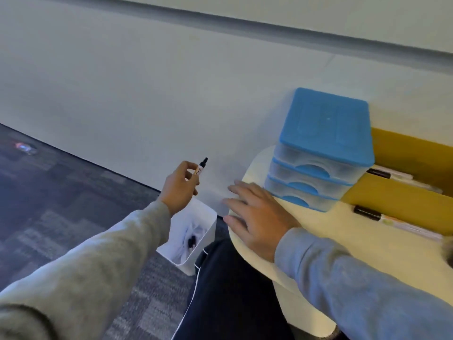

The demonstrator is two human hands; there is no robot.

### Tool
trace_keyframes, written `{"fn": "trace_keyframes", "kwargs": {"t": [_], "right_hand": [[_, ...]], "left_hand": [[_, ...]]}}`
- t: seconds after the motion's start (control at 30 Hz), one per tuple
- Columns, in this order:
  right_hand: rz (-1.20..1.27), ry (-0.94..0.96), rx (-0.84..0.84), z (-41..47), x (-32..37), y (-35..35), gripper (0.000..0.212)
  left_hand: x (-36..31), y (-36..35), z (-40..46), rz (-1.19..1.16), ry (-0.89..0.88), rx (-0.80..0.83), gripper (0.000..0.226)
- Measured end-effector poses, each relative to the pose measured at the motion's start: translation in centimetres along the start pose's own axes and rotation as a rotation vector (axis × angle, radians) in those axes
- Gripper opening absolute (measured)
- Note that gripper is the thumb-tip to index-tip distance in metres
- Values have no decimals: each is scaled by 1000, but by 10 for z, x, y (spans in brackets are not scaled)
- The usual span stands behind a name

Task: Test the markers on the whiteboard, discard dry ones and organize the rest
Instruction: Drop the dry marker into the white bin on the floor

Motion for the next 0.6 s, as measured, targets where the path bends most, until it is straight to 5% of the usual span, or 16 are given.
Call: {"fn": "trace_keyframes", "kwargs": {"t": [0.33,0.6], "right_hand": [[21,-8,-38,4,-6,-3,33],[37,-16,-28,3,-5,-2,32]], "left_hand": [[189,-47,-43,595,435,554,26],[174,-45,-18,313,386,332,14]]}}
Point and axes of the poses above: each hand's wrist, its own z-axis towards the middle knuckle, its own y-axis out of the back of the hand, x = y × z, the point moved 7 cm from there along z, towards the middle knuckle, and after that the axes turned 1 degree about -x, right-handed, at the moved point
